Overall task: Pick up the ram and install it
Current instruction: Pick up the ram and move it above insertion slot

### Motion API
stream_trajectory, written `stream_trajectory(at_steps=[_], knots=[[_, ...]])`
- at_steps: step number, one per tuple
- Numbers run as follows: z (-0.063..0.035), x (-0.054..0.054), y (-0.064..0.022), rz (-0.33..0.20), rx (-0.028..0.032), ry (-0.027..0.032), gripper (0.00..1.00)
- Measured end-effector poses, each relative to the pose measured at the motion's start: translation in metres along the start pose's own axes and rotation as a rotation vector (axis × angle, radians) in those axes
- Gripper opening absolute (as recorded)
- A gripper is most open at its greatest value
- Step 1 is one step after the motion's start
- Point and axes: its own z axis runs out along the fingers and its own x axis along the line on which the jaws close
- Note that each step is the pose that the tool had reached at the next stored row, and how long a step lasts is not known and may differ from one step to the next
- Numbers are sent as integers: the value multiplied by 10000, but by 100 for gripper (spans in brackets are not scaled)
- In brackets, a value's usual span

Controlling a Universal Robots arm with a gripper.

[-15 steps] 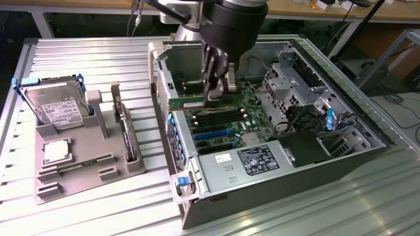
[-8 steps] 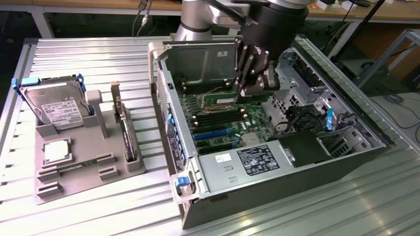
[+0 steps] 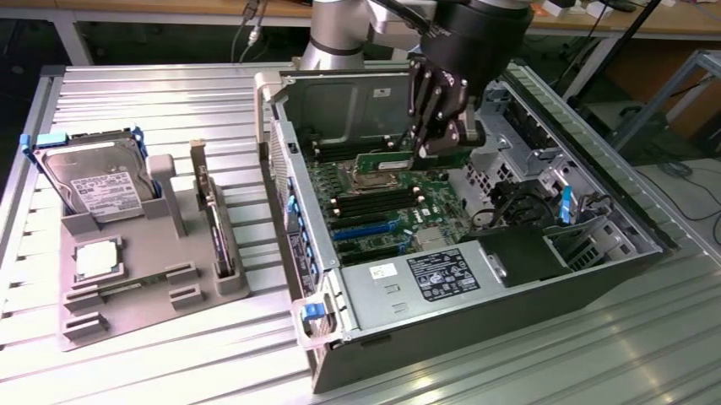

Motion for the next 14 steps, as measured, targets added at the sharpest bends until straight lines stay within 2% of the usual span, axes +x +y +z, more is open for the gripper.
stream_trajectory(at_steps=[8,14], knots=[[6,-243,-84,8,0,0,15],[13,-507,-190,9,15,-2,15]])
